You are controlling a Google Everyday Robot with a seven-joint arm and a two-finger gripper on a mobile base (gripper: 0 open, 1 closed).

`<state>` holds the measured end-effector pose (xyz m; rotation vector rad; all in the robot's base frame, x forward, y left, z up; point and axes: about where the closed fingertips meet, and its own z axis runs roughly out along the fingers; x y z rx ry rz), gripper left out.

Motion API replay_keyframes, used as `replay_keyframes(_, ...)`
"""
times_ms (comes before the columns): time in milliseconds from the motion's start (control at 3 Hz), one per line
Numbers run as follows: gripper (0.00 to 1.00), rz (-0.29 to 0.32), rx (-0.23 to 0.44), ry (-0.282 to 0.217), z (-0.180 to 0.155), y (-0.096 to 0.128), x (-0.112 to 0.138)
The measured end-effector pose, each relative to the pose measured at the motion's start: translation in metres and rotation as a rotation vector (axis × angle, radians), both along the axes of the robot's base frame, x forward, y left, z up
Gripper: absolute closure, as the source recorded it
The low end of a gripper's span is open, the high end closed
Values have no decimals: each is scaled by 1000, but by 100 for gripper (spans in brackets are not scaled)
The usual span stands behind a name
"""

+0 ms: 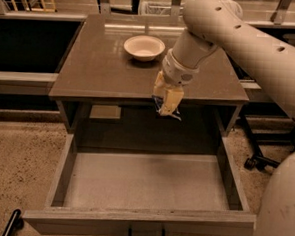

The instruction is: Pick rxbar blueberry from top drawer and place on counter

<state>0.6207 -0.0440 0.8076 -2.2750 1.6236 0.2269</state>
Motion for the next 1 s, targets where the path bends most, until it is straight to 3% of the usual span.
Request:
replay_keyframes(667,100,-174,-10,-51,79,-35,3)
replay_keyframes(1000,100,-213,-5,-50,92,-49,-11)
